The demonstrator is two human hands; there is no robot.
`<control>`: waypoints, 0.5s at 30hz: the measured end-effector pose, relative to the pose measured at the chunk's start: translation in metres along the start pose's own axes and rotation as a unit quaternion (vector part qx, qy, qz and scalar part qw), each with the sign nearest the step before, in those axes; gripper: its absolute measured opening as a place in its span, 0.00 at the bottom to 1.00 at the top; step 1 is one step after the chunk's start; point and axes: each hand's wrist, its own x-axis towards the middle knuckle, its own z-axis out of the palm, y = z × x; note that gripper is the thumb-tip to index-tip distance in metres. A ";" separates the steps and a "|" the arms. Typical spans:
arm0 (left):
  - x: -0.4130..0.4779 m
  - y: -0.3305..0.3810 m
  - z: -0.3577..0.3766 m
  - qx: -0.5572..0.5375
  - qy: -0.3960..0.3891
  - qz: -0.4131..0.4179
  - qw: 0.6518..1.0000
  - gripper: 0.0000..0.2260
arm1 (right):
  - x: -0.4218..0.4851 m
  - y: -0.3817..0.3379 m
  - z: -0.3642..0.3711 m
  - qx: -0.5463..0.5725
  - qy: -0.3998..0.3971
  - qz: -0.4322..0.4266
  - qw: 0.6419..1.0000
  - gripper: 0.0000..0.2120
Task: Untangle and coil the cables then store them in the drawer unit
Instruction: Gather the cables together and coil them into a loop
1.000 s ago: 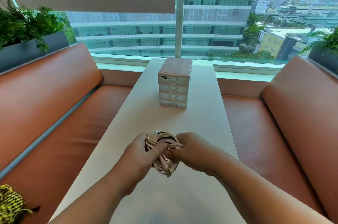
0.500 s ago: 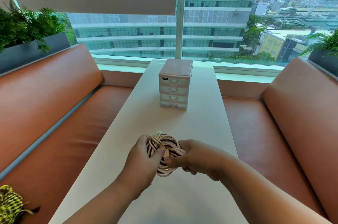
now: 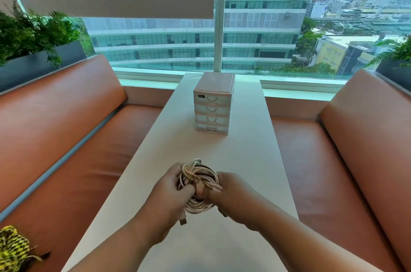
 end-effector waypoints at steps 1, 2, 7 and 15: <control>0.000 0.000 0.002 -0.008 -0.001 -0.006 1.000 0.16 | 0.001 0.001 0.000 -0.001 0.008 -0.004 1.000 0.15; -0.001 0.000 0.003 -0.010 -0.005 -0.010 1.000 0.17 | 0.001 0.002 0.000 0.002 0.014 -0.008 1.000 0.12; -0.003 0.002 0.004 0.000 -0.030 -0.027 0.999 0.17 | 0.000 0.007 0.005 0.081 0.038 -0.007 0.996 0.10; 0.001 -0.010 -0.006 0.031 -0.122 -0.042 0.991 0.22 | 0.002 0.010 0.004 0.095 0.028 0.058 0.993 0.11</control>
